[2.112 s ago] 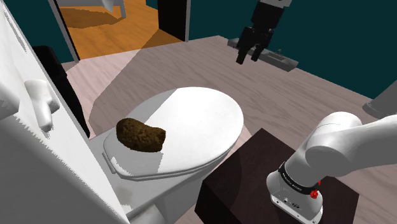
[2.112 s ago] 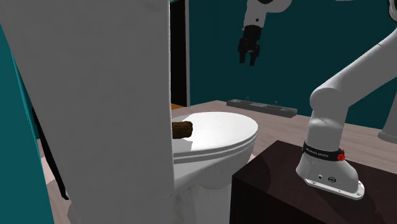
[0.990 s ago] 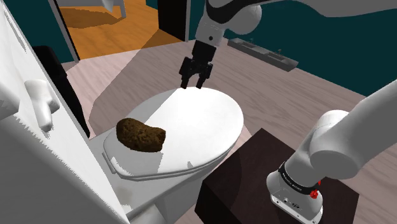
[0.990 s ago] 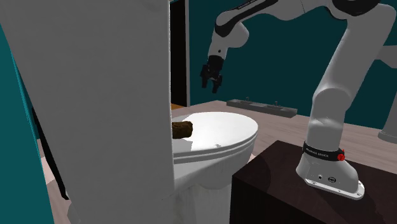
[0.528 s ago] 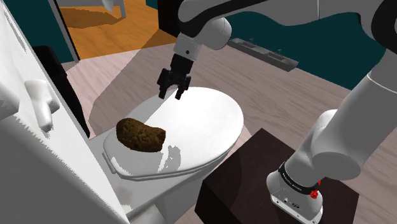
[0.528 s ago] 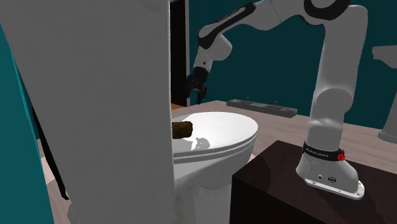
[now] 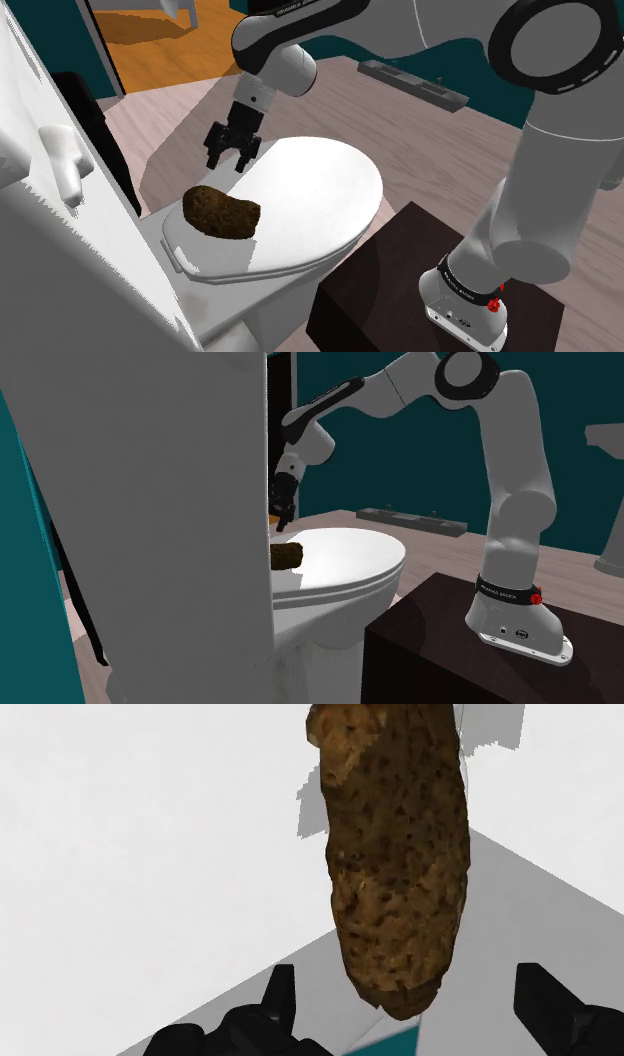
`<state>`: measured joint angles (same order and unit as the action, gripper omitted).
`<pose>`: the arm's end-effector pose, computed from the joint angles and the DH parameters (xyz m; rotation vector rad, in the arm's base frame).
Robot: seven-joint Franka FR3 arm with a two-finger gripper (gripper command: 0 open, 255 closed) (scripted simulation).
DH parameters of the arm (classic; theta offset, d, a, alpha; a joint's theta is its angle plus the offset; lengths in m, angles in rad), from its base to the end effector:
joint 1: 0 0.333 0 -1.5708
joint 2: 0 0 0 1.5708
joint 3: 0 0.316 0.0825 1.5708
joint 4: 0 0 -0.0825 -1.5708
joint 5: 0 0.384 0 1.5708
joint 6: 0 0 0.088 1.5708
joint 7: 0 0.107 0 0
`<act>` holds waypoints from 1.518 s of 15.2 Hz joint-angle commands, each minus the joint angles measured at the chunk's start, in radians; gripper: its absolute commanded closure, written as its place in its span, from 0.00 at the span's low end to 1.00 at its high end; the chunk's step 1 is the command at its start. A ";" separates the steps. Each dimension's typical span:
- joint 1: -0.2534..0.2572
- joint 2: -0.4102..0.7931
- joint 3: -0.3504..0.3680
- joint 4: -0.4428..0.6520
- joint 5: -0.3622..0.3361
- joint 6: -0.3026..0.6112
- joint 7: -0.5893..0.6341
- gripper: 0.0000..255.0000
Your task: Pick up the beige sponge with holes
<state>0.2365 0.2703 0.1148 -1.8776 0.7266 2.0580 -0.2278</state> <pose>0.5676 0.2418 0.3741 -2.4784 -0.2405 0.1658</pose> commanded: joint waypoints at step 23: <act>0.027 0.233 0.051 0.158 0.085 0.056 -0.069 1.00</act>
<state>0.2626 0.4998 0.1649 -1.7155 0.8127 2.1139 -0.2963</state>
